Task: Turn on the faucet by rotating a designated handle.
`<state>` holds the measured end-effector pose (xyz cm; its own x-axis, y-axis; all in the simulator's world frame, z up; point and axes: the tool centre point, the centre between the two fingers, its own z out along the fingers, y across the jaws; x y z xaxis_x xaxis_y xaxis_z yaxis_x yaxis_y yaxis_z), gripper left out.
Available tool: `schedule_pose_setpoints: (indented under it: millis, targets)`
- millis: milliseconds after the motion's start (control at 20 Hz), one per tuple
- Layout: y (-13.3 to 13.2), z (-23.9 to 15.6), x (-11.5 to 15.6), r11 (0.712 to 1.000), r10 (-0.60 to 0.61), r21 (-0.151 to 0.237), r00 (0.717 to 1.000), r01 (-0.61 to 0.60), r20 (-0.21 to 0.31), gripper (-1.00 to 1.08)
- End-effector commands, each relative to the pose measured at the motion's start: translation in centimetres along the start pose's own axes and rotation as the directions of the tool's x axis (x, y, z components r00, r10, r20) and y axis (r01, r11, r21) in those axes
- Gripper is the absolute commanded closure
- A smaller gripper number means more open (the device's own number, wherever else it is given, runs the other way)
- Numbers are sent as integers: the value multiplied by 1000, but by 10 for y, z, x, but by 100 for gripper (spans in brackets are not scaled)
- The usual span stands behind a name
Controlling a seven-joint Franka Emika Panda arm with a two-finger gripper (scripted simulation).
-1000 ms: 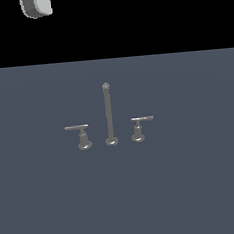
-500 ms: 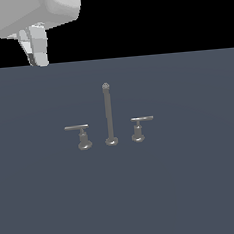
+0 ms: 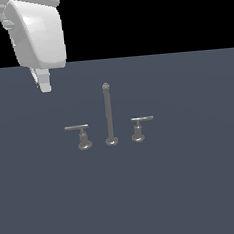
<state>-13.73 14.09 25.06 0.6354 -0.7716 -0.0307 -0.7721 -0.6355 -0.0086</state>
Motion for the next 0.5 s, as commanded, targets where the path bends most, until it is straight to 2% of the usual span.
schedule_pose_setpoints:
  millis: [0, 450]
  targets:
    - [-10, 11, 2, 999, 42, 2, 999, -42, -1, 108]
    - [-41, 48, 15, 984, 175, 6, 984, -175, -5, 108]
